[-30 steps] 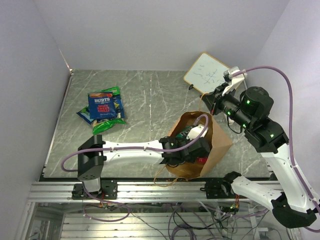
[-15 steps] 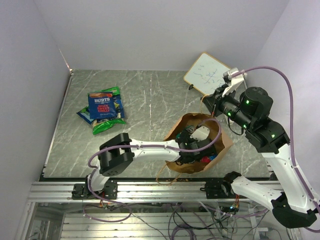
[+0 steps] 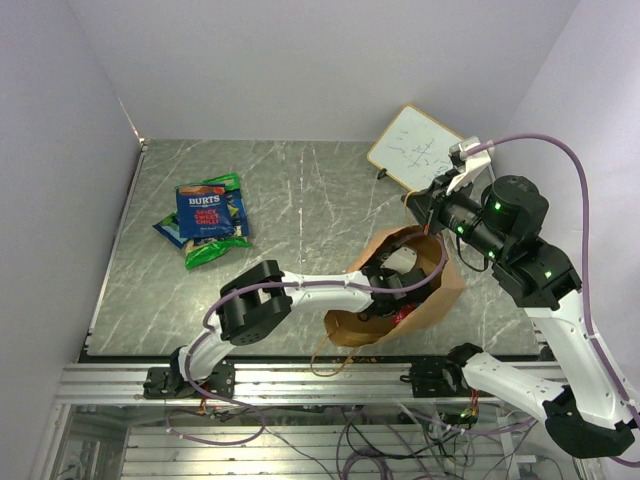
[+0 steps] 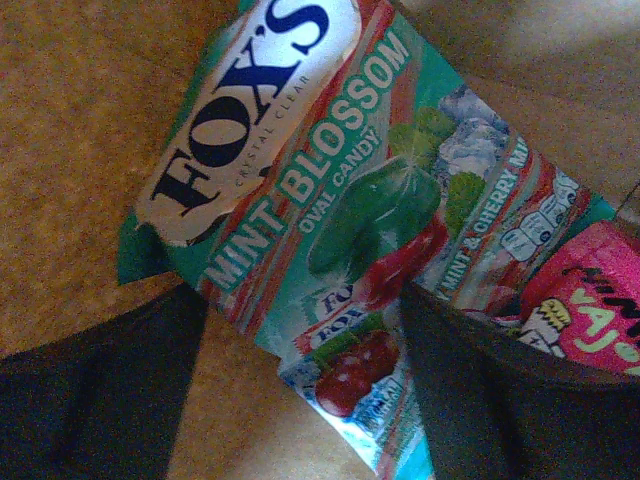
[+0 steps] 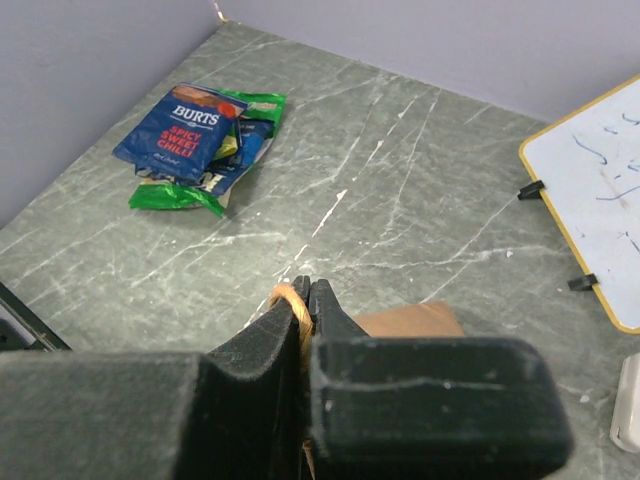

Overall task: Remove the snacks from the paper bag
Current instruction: Take out the snack from the paper bag.

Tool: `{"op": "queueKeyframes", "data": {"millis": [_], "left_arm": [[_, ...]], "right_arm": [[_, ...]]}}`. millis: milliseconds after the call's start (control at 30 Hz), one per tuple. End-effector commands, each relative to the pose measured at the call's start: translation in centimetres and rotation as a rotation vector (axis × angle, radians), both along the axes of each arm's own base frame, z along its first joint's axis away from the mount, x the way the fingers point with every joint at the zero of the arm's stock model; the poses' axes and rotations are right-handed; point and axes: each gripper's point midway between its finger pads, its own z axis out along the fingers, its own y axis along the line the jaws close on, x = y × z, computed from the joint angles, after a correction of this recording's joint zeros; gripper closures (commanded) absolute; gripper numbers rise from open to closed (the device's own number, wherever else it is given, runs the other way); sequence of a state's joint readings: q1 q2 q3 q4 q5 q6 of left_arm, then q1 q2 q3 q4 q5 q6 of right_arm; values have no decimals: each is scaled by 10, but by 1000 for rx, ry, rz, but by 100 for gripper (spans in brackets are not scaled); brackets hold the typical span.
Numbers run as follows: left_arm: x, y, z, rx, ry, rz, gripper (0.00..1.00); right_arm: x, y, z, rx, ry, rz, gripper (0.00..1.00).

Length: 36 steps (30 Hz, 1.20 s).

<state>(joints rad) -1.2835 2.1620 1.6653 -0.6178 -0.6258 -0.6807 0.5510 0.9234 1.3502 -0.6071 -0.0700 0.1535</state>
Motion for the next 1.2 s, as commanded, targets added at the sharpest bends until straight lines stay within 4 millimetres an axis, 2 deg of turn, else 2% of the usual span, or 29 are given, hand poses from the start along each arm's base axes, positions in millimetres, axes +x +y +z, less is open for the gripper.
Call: {"op": "queueKeyframes", "data": {"millis": [0,33,100,133,200,367,600,800,967,1167], "left_arm": [[1,-18,-3,-73,103,-85,44],[0,-21,0,-80,107,-97,58],[-1,-24,10,-91,112,-117,78],[-3,-25,16,-101,118,-129,85],[-6,-26,31,-126,120,-141,92],[-14,-21,70,-210,112,-171,93],[-35,-23,110,-306,175,-244,93],[-44,-19,152,-393,170,-277,93],[-47,-9,171,-424,162,-270,93],[-49,7,195,-444,148,-258,93]], "right_arm": [[-4,1,1,23,-6,11,100],[-4,1,-1,22,-3,8,100],[-5,-1,-4,20,-1,3,100],[-5,-2,-5,19,0,-1,100],[-6,-4,-7,17,0,-11,100],[-5,-5,-11,16,-6,-18,100],[0,-7,-15,-13,-19,-29,100],[-1,-11,-17,-24,-19,-43,100],[-3,-17,-19,-28,-11,-66,100],[-6,-33,-27,-62,4,-130,100]]}}
